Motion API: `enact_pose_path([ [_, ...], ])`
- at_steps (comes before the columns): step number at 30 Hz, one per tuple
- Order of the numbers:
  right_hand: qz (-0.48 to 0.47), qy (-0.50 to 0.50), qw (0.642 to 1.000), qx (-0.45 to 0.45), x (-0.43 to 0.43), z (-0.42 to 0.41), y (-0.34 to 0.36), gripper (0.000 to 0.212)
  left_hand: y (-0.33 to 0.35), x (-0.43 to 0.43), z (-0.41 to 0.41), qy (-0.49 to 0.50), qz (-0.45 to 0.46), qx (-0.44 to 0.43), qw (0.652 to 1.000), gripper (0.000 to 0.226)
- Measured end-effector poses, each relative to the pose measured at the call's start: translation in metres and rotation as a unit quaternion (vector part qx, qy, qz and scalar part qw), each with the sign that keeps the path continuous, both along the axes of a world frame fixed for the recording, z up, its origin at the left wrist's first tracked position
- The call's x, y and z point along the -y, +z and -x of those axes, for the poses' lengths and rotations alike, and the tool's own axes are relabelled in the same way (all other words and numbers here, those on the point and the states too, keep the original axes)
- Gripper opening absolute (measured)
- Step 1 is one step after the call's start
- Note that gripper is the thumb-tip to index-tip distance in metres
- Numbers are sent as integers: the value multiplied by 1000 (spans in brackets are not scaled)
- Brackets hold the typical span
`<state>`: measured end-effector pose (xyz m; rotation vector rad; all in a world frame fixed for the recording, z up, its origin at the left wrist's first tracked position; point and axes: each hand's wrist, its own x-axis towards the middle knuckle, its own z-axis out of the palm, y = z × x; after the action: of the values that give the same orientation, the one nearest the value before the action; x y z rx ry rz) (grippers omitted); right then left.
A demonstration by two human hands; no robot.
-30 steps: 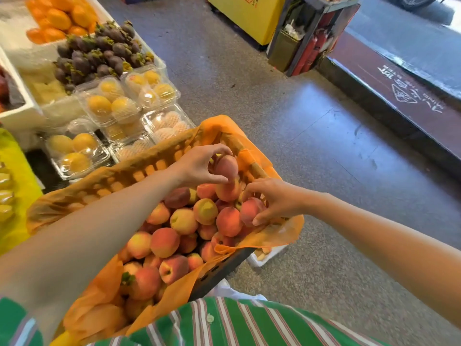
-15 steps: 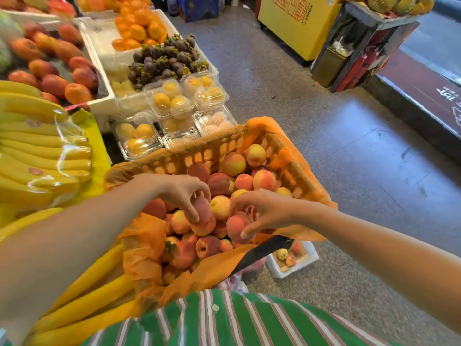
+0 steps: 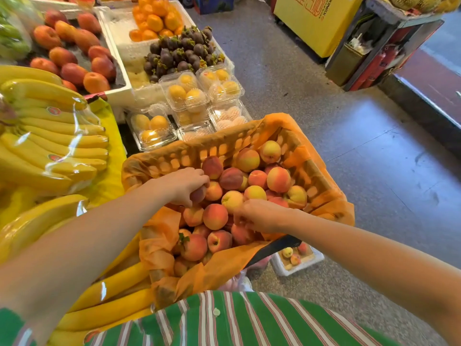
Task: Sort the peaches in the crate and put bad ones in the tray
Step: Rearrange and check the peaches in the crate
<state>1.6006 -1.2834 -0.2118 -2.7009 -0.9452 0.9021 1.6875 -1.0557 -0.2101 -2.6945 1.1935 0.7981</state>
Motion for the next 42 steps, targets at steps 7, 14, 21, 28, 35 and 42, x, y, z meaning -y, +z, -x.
enact_pose_path([
  [7,-84,-66,994,3,17,-10,13,20,-2,-9,-6,32,-8,9,999,42],
  [14,-64,-226,955,182,74,-37,26,31,13,32,-17,38,166,106,980,29],
  [21,71,-214,965,134,85,-41,7,66,-5,62,-31,-14,-1,161,987,43],
  [28,-69,-230,963,126,84,-43,14,66,-17,55,-36,-15,107,169,980,32],
  [35,-229,-399,884,-89,55,-40,37,61,12,71,-15,38,320,-140,936,77],
  [42,-235,-385,878,-163,55,-29,44,50,21,79,6,44,294,-205,933,75],
])
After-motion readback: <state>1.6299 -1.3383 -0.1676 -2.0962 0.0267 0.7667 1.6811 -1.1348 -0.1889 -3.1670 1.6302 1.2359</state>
